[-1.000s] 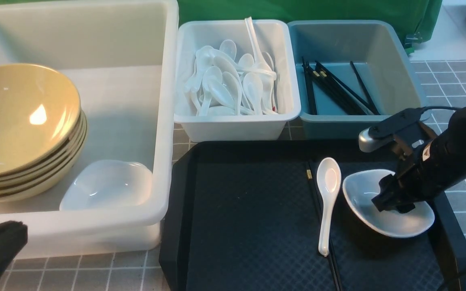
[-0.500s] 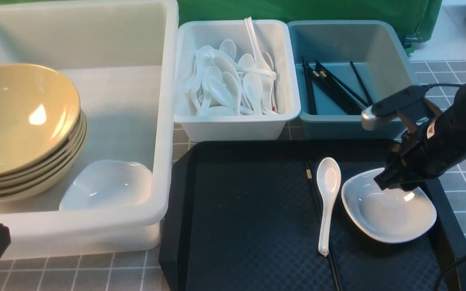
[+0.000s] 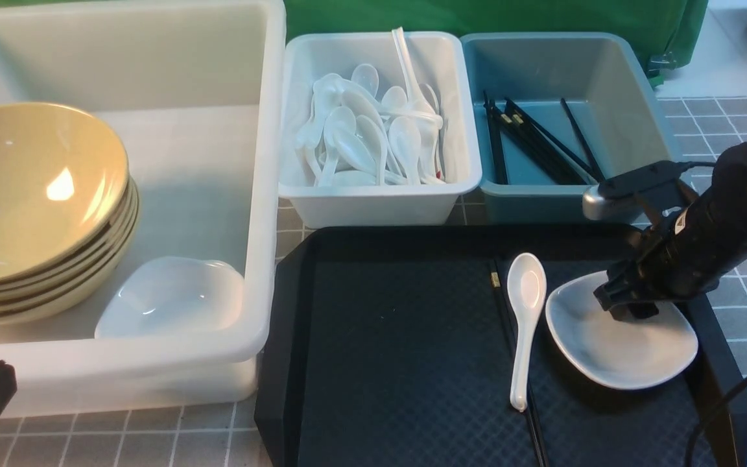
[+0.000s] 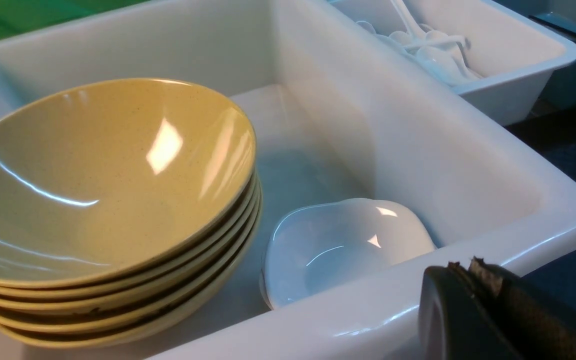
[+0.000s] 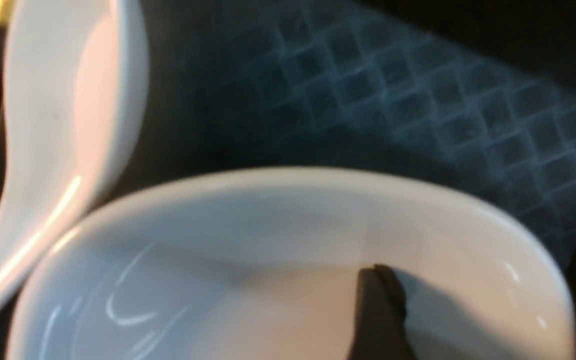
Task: On grey table put chopsticks spoon bowls plates into blue grey white boxes.
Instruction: 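Reach for and grasp the small white dish on the black tray, then place the white bowl into the white bin on top of the stacked bowls with the right gripper, then reach down and grasp the white spoon resting in the bowl with the right gripper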
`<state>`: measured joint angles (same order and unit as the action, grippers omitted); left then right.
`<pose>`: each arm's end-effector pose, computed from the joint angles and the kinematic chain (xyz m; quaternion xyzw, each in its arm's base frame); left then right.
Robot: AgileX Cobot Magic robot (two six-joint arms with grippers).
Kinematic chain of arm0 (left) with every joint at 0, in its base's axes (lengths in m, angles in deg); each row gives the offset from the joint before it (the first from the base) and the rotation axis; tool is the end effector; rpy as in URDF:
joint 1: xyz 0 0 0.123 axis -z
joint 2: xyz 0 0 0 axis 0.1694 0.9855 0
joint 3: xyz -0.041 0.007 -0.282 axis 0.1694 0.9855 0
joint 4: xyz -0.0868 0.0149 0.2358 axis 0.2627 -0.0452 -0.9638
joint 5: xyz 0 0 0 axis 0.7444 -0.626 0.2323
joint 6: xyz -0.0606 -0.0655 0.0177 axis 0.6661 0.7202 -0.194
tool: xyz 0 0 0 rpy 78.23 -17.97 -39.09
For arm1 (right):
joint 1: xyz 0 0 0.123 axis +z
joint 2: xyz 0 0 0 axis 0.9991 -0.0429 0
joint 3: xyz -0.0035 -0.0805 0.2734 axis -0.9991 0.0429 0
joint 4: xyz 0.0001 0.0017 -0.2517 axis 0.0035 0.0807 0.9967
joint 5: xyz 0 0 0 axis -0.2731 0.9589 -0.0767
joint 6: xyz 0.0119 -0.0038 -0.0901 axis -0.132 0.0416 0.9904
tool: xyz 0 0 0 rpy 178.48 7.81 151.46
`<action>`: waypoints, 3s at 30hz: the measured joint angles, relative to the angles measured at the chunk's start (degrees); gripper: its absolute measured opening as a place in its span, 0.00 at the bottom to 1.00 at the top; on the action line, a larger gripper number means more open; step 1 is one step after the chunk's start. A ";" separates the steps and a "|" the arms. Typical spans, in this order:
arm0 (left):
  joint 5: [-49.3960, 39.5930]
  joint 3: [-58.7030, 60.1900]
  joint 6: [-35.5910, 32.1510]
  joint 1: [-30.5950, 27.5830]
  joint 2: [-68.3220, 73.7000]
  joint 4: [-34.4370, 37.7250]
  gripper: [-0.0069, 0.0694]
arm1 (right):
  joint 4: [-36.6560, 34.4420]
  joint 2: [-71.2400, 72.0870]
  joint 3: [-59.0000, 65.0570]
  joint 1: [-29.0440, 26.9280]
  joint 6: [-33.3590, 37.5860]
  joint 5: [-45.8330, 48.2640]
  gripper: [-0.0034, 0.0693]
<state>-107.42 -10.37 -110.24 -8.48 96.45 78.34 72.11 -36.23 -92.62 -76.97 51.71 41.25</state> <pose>0.0393 -0.0175 0.2754 0.1361 0.7852 -0.0245 0.6036 0.3304 0.0613 0.1670 -0.1544 0.9747 0.0025 0.1616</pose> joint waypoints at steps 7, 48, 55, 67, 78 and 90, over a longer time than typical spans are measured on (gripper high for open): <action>-0.02 0.00 0.00 0.00 0.00 -0.46 0.08 | -0.97 1.38 -2.79 0.18 2.21 6.27 0.35; -0.52 0.00 0.00 0.00 0.00 -1.27 0.08 | -39.81 -3.50 -32.80 32.62 31.16 -7.01 0.68; -0.70 0.00 0.00 0.00 0.00 -1.27 0.08 | -8.92 7.68 -31.25 23.01 9.12 15.51 0.68; -0.45 0.00 0.10 0.00 0.00 -1.27 0.08 | -16.21 6.17 2.67 4.52 -4.13 -8.39 0.68; -0.30 0.12 0.05 0.00 0.00 -1.27 0.08 | -22.58 -2.18 3.36 9.34 -0.55 -22.31 0.64; 1.11 1.16 0.05 0.00 0.00 -1.27 0.08 | -22.70 6.46 3.10 9.45 9.60 -16.82 0.16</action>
<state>-106.31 -9.20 -110.19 -8.48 96.45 77.06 49.41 -29.77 -89.52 -67.52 61.31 24.43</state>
